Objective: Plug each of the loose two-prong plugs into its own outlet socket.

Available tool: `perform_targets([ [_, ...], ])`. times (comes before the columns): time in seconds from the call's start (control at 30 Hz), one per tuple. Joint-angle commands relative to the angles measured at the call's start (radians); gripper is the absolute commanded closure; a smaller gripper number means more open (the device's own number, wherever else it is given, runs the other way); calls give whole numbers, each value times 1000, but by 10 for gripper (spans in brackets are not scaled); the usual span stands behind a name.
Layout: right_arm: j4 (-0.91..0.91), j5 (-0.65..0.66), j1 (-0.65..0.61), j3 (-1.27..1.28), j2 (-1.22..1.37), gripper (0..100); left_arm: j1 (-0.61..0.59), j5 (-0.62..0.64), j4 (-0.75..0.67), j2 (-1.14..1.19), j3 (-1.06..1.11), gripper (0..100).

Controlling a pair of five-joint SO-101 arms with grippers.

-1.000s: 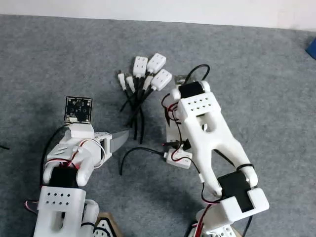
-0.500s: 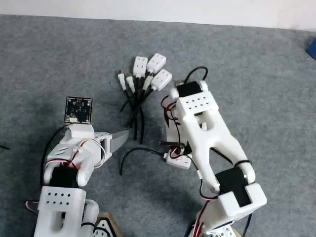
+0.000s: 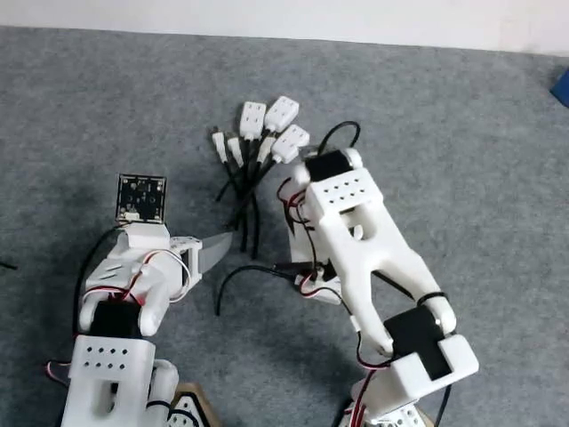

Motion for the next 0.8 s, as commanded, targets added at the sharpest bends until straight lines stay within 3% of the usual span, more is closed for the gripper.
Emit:
perform_targets([
  [0.0, 5, -2, -15, -12, -47, 991, -10, 6, -20, -13, -5, 611],
  [0.77, -8, 0, 74, 2, -45, 991, -15, 6, -17, -13, -5, 611],
])
